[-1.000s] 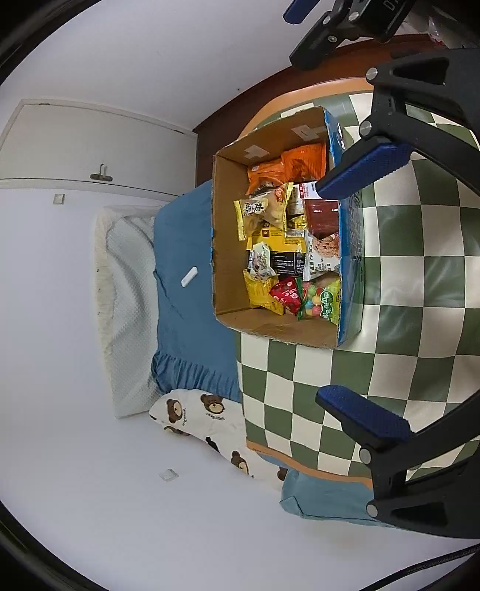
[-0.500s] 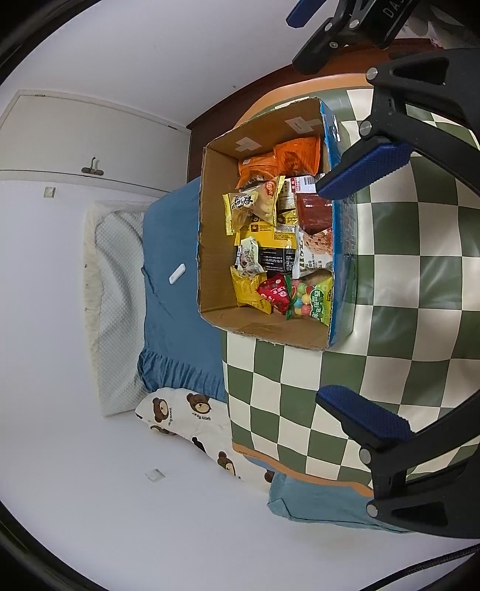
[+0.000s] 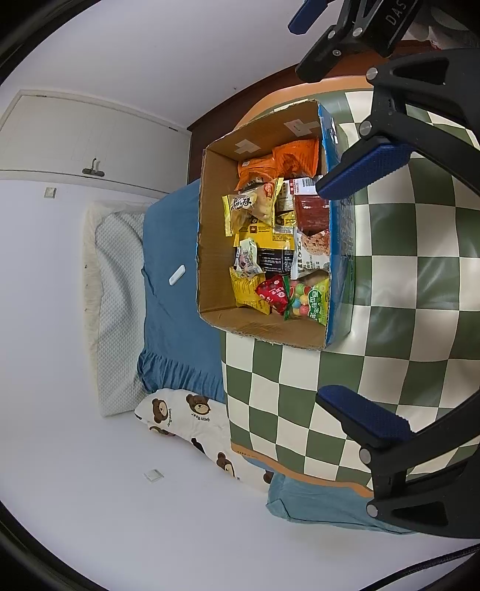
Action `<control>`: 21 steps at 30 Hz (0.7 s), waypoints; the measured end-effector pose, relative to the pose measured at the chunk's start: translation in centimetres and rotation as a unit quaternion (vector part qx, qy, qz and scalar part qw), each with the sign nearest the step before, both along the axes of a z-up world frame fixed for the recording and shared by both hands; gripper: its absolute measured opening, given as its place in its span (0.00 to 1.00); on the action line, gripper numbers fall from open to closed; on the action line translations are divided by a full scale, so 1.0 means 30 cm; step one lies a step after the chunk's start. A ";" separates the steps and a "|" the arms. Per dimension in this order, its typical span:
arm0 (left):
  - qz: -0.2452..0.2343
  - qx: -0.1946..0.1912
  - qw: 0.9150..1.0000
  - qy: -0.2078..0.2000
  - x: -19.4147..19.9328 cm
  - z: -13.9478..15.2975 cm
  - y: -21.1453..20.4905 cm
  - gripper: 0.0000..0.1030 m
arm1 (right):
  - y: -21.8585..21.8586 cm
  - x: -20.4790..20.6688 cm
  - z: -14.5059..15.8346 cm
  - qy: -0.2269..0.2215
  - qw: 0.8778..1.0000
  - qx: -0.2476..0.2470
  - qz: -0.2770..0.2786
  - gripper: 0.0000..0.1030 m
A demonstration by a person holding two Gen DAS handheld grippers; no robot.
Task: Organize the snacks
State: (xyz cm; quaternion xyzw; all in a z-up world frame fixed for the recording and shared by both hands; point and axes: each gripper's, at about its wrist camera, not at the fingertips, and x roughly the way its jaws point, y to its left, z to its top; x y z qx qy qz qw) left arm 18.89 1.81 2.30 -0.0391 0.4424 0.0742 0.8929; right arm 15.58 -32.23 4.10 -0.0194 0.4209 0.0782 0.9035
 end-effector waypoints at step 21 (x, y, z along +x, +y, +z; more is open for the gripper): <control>-0.004 -0.001 1.000 0.000 -0.010 0.009 -0.014 1.00 | -0.005 -0.007 -0.012 0.003 1.000 0.002 -0.001 1.00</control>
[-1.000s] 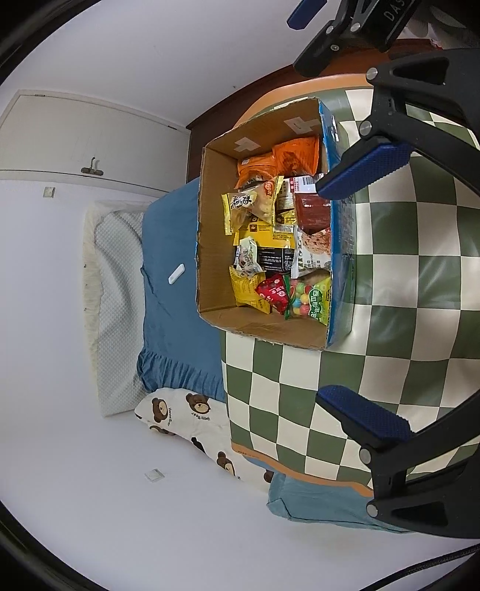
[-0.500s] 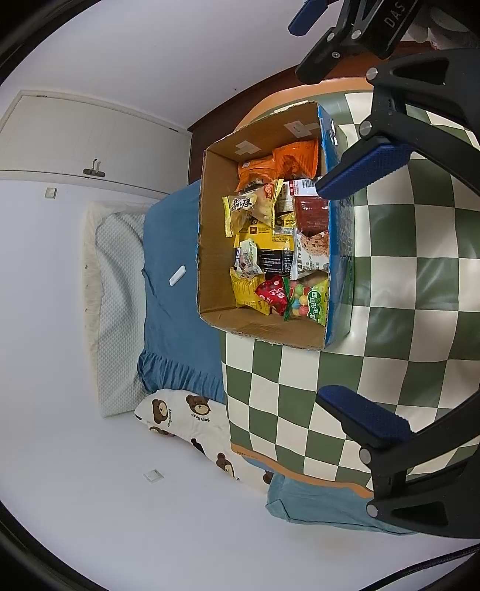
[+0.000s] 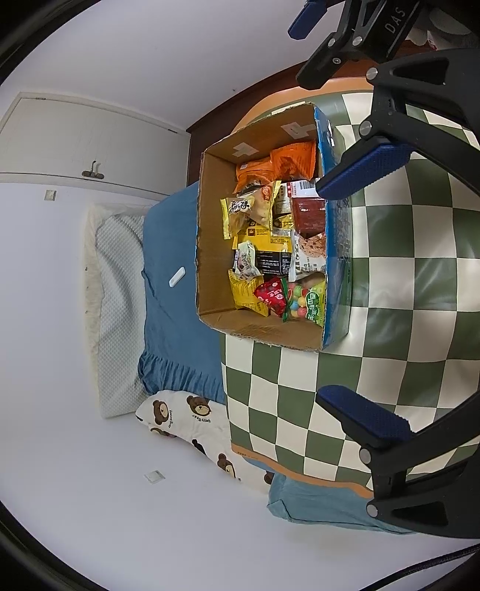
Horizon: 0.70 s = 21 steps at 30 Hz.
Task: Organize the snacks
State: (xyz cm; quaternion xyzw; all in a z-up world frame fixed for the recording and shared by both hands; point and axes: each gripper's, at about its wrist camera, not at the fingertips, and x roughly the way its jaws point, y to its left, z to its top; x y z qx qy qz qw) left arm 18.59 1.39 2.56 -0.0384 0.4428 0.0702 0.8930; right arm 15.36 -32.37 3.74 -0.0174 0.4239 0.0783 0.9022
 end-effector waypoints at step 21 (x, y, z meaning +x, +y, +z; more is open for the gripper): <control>-0.002 0.000 1.000 -0.003 -0.004 0.005 -0.004 1.00 | 0.001 -0.015 0.018 -0.007 1.000 0.002 0.005 1.00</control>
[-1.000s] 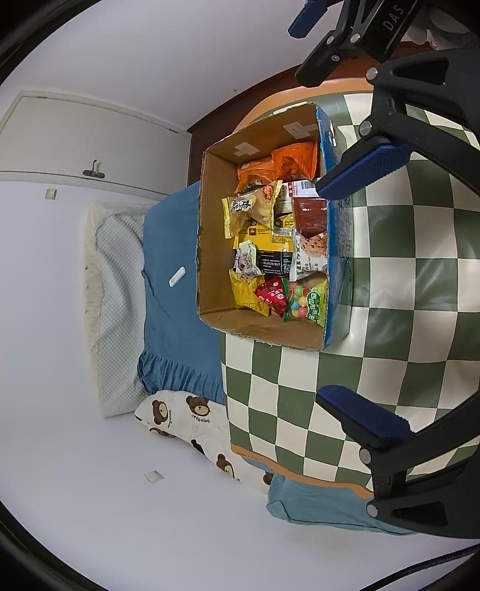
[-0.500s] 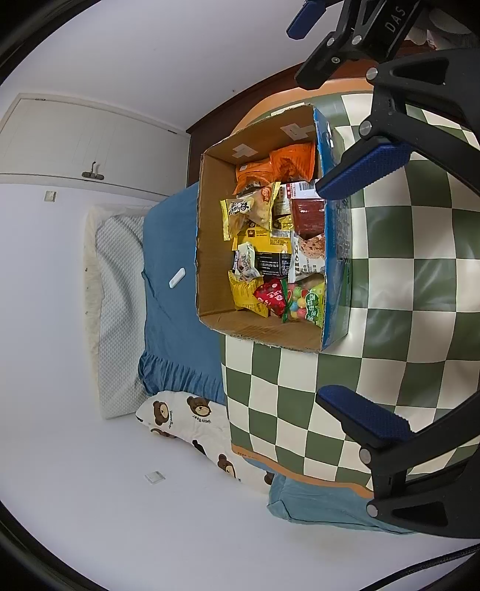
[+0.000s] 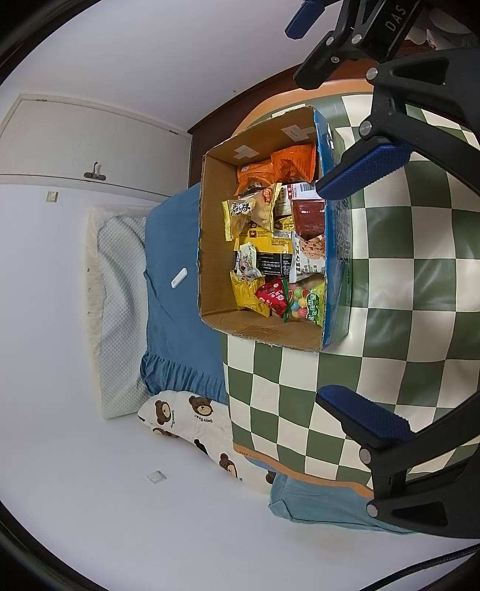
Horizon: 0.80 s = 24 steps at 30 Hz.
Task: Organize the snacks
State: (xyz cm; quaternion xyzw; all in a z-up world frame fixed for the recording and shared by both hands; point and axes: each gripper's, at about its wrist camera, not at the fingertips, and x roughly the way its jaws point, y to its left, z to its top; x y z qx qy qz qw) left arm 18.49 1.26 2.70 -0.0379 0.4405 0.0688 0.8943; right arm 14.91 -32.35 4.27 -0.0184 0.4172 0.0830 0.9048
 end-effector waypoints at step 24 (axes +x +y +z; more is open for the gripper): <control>0.000 0.000 1.000 -0.007 -0.004 0.029 0.004 1.00 | 0.001 -0.011 0.022 -0.005 1.000 0.003 0.004 1.00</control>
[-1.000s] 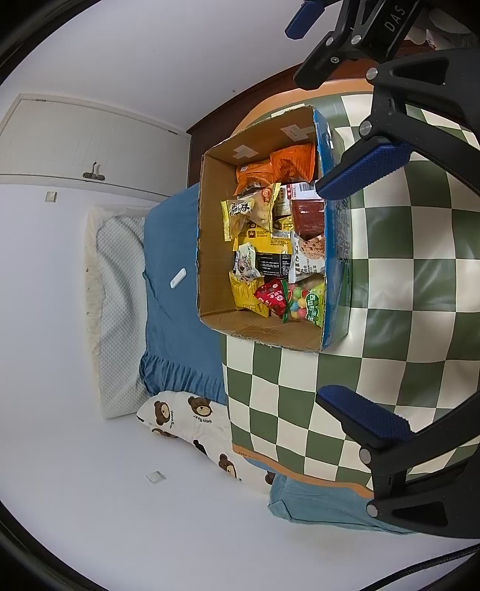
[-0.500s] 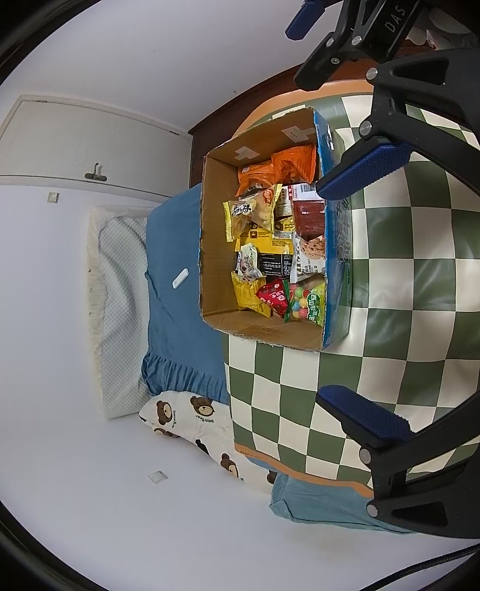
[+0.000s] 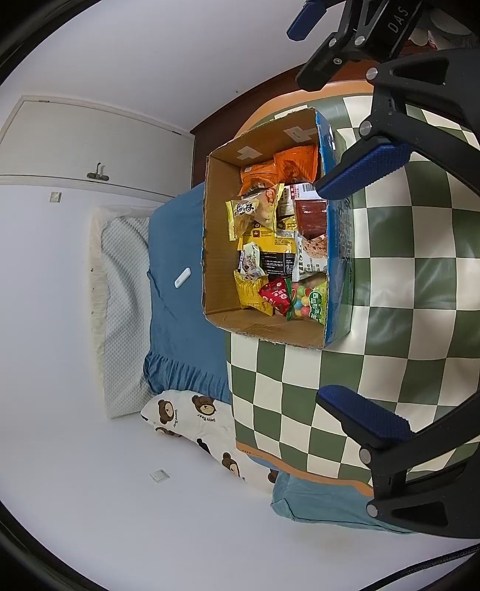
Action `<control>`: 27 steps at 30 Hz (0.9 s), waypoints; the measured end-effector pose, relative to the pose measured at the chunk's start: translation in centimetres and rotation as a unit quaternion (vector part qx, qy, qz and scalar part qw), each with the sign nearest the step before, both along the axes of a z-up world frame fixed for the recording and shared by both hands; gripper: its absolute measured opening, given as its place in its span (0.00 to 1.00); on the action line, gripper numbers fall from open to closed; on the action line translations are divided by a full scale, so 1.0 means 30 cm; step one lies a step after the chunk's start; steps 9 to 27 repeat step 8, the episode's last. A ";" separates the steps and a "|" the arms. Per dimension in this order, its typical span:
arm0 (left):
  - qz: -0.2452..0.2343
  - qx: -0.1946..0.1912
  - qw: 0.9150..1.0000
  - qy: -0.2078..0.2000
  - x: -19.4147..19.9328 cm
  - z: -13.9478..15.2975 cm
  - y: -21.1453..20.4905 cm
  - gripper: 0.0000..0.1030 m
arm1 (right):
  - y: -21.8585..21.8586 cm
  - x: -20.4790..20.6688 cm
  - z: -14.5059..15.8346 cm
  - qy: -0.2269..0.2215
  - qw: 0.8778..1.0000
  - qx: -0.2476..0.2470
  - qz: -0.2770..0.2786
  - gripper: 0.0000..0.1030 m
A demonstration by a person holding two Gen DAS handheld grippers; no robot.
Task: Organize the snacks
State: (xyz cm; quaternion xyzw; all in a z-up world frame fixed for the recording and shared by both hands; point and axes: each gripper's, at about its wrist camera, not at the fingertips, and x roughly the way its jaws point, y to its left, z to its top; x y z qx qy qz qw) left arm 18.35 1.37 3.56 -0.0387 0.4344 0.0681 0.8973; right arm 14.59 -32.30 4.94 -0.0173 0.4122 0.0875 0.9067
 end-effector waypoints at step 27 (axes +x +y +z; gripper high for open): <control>0.001 0.002 1.000 -0.008 -0.015 0.008 0.014 1.00 | -0.001 -0.004 0.003 0.000 1.000 0.000 0.000 1.00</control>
